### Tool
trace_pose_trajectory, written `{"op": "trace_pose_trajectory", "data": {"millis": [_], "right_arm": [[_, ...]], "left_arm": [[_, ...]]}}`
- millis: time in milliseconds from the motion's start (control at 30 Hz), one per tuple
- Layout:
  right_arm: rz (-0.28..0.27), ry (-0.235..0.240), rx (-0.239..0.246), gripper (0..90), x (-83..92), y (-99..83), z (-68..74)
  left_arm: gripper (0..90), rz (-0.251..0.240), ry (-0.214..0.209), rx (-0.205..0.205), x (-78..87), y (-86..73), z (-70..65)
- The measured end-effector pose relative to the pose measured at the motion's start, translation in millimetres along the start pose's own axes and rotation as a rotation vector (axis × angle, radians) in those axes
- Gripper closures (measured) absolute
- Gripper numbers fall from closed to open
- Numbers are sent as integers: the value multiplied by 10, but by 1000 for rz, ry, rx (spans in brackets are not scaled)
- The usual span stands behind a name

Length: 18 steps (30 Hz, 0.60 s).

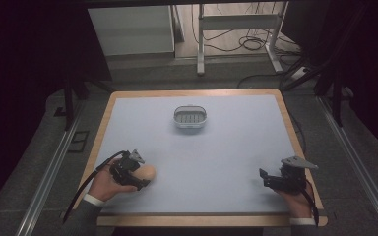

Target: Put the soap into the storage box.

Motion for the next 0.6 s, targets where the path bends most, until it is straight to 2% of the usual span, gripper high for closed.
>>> {"op": "trace_pose_trajectory", "data": {"millis": [600], "right_arm": [[0,-2,-1,78,0,-3,3]], "left_arm": [[322,-28,-8,17,57,52,62]]}}
Point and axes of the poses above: each handheld gripper's, and its own axes: x roughly backward along the jaws, y roughly out of its top, z roughly to its left, the point moved 3 cm from there along -x, roughly forward along the jaws, and after that the axes turned 13 degrees about -y, right-handed, at the moved point
